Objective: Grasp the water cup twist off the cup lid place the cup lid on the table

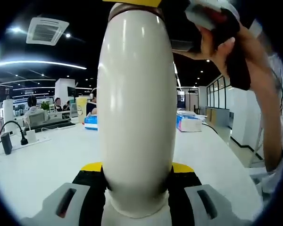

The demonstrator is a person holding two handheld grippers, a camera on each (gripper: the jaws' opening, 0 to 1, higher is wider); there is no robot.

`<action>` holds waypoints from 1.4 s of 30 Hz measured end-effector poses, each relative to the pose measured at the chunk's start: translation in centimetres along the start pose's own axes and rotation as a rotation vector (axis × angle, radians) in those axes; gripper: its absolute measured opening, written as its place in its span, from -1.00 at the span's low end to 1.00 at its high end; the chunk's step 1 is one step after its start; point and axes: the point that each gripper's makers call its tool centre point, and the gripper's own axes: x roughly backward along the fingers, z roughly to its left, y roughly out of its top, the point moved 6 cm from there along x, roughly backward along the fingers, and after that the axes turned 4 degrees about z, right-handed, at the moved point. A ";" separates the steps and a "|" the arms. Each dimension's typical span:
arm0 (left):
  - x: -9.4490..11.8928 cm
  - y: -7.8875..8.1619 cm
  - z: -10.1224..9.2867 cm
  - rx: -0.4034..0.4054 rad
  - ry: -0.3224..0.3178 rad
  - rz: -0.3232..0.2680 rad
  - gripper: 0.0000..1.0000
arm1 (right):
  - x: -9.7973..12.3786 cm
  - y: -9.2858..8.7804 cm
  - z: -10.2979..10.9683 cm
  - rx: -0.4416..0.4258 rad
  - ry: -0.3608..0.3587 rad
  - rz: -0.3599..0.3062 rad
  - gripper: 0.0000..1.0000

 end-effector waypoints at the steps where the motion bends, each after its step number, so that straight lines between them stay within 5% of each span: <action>1: 0.0 0.0 0.0 0.001 0.000 0.000 0.05 | 0.0 0.0 0.0 0.001 0.010 -0.001 -0.02; 42: 0.1 0.0 -0.2 -0.002 0.001 0.000 0.05 | 0.0 -0.9 -0.8 0.009 0.354 0.074 -0.05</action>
